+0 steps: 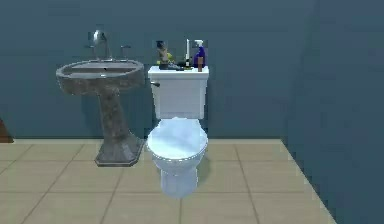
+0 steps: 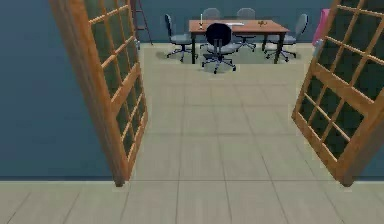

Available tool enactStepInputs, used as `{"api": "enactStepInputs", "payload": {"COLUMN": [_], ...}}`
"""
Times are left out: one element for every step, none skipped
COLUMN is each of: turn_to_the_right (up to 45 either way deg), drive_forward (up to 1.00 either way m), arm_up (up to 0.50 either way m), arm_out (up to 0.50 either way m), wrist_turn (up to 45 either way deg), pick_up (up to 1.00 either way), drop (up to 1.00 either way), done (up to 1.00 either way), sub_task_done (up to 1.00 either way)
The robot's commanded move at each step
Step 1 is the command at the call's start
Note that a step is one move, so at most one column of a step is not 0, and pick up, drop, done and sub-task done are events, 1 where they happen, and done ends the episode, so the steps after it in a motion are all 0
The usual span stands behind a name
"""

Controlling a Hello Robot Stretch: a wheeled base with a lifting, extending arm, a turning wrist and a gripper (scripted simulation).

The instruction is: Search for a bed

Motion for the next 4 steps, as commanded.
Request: {"api": "enactStepInputs", "payload": {"turn_to_the_right": [-36.0,0.0,-42.0,0.0], "drive_forward": [0.00,0.75,0.00,1.00], "arm_up": [0.00,0.00,0.00,0.00], "arm_out": [0.00,0.00,0.00,0.00], "wrist_turn": [0.0,0.0,0.0,0.0], "pick_up": [0.00,0.00,0.00,0.00], "drop": [0.00,0.00,0.00,0.00], "done": [0.00,0.00,0.00,0.00], "sub_task_done": [0.00,0.00,0.00,0.00]}}
